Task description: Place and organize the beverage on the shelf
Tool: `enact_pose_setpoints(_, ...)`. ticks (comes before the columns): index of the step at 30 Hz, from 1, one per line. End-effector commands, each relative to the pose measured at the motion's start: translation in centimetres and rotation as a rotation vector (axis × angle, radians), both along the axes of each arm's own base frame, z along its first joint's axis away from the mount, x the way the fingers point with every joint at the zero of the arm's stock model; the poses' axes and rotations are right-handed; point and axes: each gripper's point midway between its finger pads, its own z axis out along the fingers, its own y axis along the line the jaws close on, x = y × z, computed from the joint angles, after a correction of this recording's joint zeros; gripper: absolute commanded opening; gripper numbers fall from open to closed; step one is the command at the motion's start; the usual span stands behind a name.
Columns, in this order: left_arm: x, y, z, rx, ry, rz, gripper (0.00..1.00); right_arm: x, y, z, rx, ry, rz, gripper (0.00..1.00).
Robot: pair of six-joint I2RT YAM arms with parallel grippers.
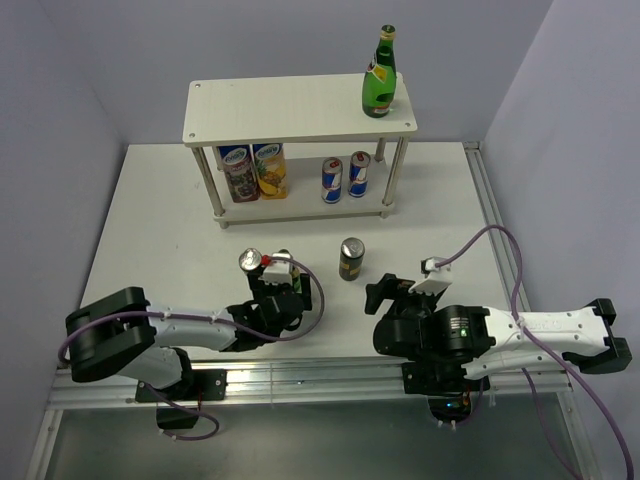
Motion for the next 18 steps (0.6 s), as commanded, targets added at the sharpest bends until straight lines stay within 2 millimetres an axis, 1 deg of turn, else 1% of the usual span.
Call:
enact_pose_setpoints(1, 0.8, -0.9, 0.2, -0.043, -0.018, -0.020, 0.99, 0.3, -0.7, 0.2, 0.015, -0.032, -0.031, 0.98)
enact_pose_setpoints(2, 1.1, -0.6, -0.2, -0.026, -0.017, -0.015, 0.99, 0.3, -0.8, 0.1, 0.011, -0.032, -0.031, 0.98)
enact_pose_setpoints(3, 1.4, -0.7, 0.0, -0.030, -0.027, -0.009, 0.99, 0.3, -0.8, 0.0, 0.009, -0.033, -0.032, 0.98)
enact_pose_setpoints(5, 1.9, -0.6, -0.5, 0.001, -0.028, -0.004, 0.99, 0.3, -0.8, -0.1, 0.012, -0.031, -0.034, 0.98)
enact_pose_setpoints(7, 2.4, -0.8, -0.4, -0.001, -0.035, 0.002, 0.99, 0.3, -0.9, -0.4, 0.010, -0.031, -0.037, 0.98)
enact_pose_setpoints(8, 2.7, -0.6, -0.7, 0.014, -0.034, 0.004, 0.99, 0.4, -0.9, -0.4, 0.009, -0.031, -0.039, 0.98)
enact_pose_setpoints(10, 3.1, -0.8, -0.6, -0.001, -0.040, 0.006, 0.99, 0.3, -1.0, -0.7, 0.009, -0.029, -0.038, 0.98)
enact_pose_setpoints(11, 3.5, -0.6, -1.0, 0.013, -0.039, 0.010, 0.99, 0.3, -1.0, -0.8, 0.006, -0.029, -0.038, 0.98)
enact_pose_setpoints(18, 5.0, -0.6, -1.5, 0.025, -0.055, 0.036, 0.98, 0.3, -0.9, -0.7, 0.016, -0.028, -0.033, 0.98)
